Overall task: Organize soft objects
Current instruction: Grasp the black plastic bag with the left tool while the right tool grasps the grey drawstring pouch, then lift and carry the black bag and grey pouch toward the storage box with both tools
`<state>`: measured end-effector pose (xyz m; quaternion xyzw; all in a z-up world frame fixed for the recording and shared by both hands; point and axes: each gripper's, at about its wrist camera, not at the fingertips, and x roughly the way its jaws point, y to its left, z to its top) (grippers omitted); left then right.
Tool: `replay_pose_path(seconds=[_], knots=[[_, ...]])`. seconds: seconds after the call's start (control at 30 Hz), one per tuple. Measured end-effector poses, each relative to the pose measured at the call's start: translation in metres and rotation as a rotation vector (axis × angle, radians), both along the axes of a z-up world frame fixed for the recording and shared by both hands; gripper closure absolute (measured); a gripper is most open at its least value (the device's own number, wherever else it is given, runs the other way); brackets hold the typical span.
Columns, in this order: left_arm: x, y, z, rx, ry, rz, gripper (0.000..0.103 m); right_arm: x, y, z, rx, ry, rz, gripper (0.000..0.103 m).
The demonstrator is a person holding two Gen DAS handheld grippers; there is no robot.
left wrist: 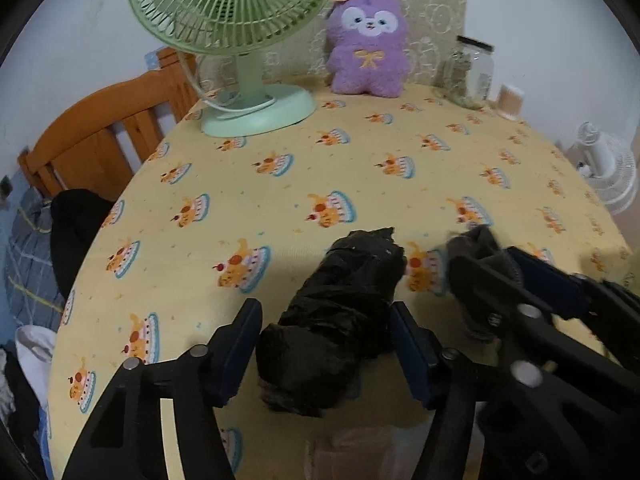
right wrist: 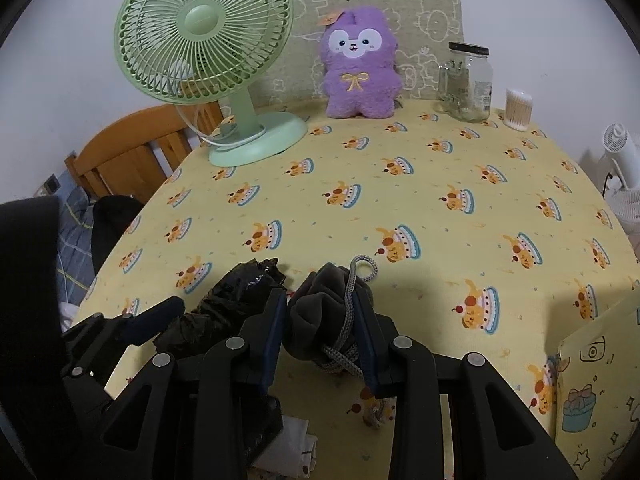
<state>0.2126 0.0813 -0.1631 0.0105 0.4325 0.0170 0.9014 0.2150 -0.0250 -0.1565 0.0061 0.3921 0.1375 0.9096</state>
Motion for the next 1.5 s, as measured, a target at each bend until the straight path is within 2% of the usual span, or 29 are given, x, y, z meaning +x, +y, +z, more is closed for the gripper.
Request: replay_pose_path(seconds=[0.03, 0.23, 0.3, 0.33, 0.37, 0.43, 0.47, 0.5, 0.6, 0.63, 0.8, 1.13, 1.23, 1.5], knots=[[0.002, 0.001, -0.003, -0.007, 0.015, 0.001, 0.045, 0.000, 0.001, 0.000, -0.004, -0.005, 0.003, 0.065], [-0.001, 0.002, -0.003, -0.017, 0.015, -0.005, 0.055, 0.001, 0.000, -0.004, 0.015, -0.001, -0.007, 0.056], [-0.005, 0.002, -0.002, 0.000, 0.009, -0.005, 0.056, 0.003, 0.000, -0.005, -0.002, 0.005, -0.019, 0.041], [-0.006, 0.001, -0.002, 0.011, 0.005, -0.005, 0.057, 0.004, -0.001, -0.007, -0.013, 0.009, -0.032, 0.028], [-0.008, 0.000, -0.002, 0.027, 0.000, 0.002, 0.058, 0.005, -0.001, -0.009, -0.022, 0.024, -0.040, 0.026], [-0.013, -0.003, -0.001, 0.041, -0.006, -0.010, 0.059, 0.005, 0.000, -0.012, -0.045, 0.023, -0.041, 0.027], [-0.015, -0.004, 0.000, 0.038, -0.006, -0.021, 0.060, 0.004, 0.001, -0.012, -0.064, 0.016, -0.031, 0.033], [-0.018, -0.006, 0.001, 0.033, -0.010, -0.032, 0.060, 0.004, 0.002, -0.012, -0.076, 0.008, -0.030, 0.045], [-0.024, -0.011, 0.006, 0.037, -0.028, -0.044, 0.060, 0.002, 0.001, -0.009, -0.115, -0.018, -0.030, 0.062], [-0.027, -0.013, 0.009, 0.031, -0.035, -0.050, 0.060, 0.001, 0.000, -0.007, -0.121, -0.021, -0.024, 0.064], [-0.037, -0.020, 0.020, 0.036, -0.053, -0.048, 0.060, -0.005, -0.006, -0.003, -0.065, 0.021, -0.003, 0.065], [-0.065, -0.031, 0.037, 0.034, -0.093, -0.050, 0.060, -0.036, -0.020, 0.016, -0.054, -0.012, -0.015, 0.067], [-0.075, -0.034, 0.043, 0.075, -0.116, -0.024, 0.060, -0.048, -0.024, 0.024, -0.072, -0.033, -0.016, 0.067], [-0.102, -0.042, 0.060, 0.061, -0.166, -0.028, 0.060, -0.079, -0.033, 0.046, -0.082, -0.084, -0.015, 0.067]])
